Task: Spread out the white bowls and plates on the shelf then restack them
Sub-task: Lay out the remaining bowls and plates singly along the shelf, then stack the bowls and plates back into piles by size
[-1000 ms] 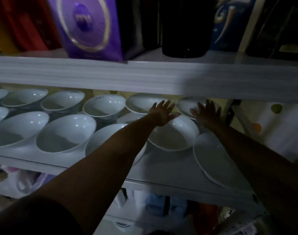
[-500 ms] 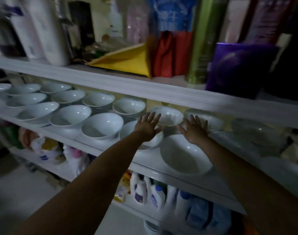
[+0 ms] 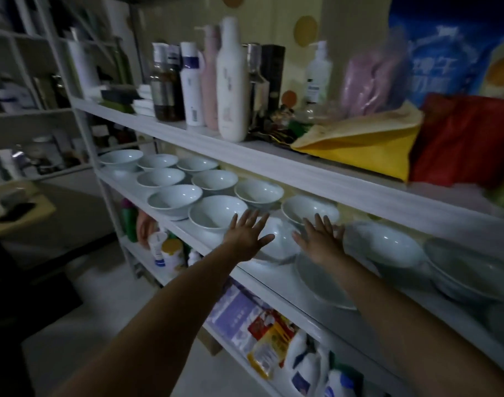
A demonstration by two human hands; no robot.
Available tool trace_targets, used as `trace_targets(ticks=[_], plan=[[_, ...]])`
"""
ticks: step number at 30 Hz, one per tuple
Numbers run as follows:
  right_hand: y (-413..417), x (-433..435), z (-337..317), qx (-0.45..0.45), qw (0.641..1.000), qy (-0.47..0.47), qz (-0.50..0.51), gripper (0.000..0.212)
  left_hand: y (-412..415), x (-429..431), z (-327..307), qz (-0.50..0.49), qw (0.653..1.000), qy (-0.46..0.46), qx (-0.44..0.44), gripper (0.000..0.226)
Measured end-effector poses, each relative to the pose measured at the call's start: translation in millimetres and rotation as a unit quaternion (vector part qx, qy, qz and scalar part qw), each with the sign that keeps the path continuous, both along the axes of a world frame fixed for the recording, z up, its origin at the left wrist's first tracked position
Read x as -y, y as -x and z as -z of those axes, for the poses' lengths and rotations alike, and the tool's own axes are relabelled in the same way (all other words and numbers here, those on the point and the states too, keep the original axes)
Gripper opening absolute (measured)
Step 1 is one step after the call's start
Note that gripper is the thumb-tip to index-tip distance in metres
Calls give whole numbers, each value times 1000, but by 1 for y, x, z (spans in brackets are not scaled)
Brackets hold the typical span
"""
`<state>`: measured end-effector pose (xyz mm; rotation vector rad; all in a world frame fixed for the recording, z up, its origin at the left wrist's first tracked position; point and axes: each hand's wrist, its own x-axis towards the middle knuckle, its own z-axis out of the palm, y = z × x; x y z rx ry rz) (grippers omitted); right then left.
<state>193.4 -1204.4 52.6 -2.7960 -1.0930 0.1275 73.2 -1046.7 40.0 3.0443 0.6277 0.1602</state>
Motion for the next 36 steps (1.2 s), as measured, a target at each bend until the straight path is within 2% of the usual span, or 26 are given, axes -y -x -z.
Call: trace_targets(ticks=[8,15,19,24,31,36], plan=[[46,-140,6,-20,996,5,-82,67,69,-117,5,-77,997,26,18,67],[101,-294,4,-23,994,-9,-104,66,129,-267,7,-111,993,13,26,67],[133,-379,8,-32,993,-15,-114,65,161,-352,4,-126,992,12,-1,67],[139,-461,12,-39,993,6,-108,67,167,-430,9,-103,994,31,-16,67],[103,-594,17,-77,992,-48,-87,66,138,-547,37,-91,995,31,-29,68],[85,-713,20,-79,990,-66,-92,65,132,-663,33,-108,993,23,-53,68]])
